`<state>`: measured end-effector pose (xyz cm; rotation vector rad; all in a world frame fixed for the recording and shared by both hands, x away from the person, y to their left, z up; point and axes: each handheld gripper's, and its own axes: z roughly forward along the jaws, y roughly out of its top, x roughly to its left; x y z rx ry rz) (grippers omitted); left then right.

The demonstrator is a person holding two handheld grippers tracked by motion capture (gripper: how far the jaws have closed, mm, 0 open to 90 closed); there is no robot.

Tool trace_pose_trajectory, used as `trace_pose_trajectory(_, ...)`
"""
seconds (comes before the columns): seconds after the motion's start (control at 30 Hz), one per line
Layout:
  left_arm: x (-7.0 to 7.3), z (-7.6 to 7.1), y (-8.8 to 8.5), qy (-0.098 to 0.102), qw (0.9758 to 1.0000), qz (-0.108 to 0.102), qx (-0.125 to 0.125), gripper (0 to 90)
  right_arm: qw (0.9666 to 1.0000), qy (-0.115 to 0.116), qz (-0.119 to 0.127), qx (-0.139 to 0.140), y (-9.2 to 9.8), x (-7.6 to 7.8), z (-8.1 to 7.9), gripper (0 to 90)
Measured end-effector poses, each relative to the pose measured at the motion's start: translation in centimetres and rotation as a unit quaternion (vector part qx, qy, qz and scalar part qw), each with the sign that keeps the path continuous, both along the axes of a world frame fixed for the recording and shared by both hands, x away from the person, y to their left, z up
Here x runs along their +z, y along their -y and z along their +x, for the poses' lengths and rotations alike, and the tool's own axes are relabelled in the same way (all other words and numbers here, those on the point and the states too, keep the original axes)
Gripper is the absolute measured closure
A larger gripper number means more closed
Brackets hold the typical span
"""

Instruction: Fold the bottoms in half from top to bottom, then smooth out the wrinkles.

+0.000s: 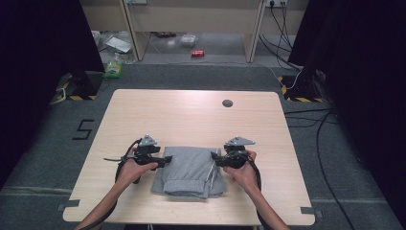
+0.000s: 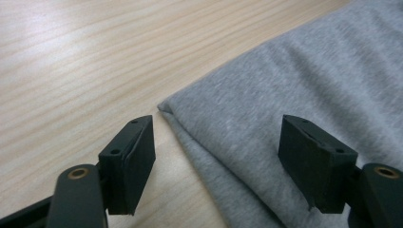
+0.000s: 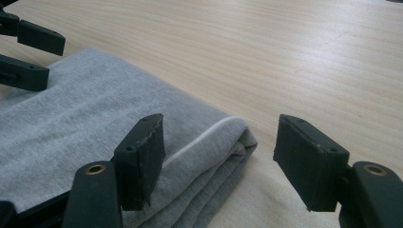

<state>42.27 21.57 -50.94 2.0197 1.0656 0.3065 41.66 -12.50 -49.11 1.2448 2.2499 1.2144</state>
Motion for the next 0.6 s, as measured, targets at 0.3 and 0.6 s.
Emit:
trace_pose_trajectory(0.3, -0.7, 0.0, 0.0, 0.011, 0.9995, 0.03, 0.005, 26.9, 0.9999, 0.001, -0.017, -0.001, -0.2, -0.3, 0.1, 34.5)
trace_pose_trajectory(0.6, -1.1, -0.1, -0.5, 0.03, 0.9992, 0.027, 0.006, 26.6, 0.9988, -0.004, -0.048, -0.013, 0.1, -0.9, 0.2, 34.8)
